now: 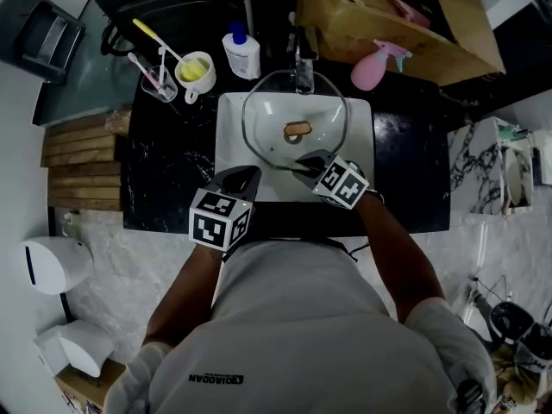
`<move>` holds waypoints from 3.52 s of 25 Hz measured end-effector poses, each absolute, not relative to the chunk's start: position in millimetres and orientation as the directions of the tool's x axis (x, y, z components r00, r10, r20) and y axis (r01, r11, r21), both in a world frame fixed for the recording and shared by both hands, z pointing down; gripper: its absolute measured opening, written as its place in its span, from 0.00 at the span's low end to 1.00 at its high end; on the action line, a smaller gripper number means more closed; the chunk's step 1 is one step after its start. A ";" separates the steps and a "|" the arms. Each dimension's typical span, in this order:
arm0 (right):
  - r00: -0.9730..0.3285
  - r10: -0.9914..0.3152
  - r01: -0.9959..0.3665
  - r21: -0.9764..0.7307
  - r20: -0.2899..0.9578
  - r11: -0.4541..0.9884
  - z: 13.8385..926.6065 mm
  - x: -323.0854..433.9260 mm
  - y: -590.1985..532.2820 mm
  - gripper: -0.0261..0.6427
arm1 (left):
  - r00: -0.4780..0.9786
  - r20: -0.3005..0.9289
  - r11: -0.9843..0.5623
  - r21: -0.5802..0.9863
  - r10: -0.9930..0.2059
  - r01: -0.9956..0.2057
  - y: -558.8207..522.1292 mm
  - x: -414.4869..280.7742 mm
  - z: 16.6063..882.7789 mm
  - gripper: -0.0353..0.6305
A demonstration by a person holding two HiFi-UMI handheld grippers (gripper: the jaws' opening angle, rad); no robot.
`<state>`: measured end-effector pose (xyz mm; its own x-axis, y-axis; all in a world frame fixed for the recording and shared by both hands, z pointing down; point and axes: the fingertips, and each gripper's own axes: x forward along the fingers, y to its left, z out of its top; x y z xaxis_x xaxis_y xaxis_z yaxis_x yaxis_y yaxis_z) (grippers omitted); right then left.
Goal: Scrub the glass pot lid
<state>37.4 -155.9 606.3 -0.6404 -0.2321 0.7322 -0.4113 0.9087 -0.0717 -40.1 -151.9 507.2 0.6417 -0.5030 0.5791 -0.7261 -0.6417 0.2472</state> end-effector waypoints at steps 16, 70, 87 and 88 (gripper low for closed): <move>-0.440 -0.830 -0.865 -0.408 0.342 0.291 499.5 55.8 -121.5 0.19 | 0.795 0.504 -0.824 0.252 -0.336 -0.508 -137.8 -54.0 488.5 0.08; -0.636 -0.743 -0.765 -0.294 0.208 0.573 425.9 141.3 104.0 0.17 | 0.673 0.428 -0.658 0.211 -0.603 -0.723 102.6 37.9 444.8 0.08; -0.639 -0.743 -0.764 -0.269 0.197 0.586 420.7 134.7 122.3 0.17 | 0.669 0.427 -0.663 0.190 -0.609 -0.725 122.3 28.5 440.8 0.08; -0.639 -0.744 -0.764 -0.268 0.196 0.587 420.0 134.5 123.3 0.17 | 0.667 0.426 -0.662 0.188 -0.611 -0.726 122.7 27.4 440.1 0.08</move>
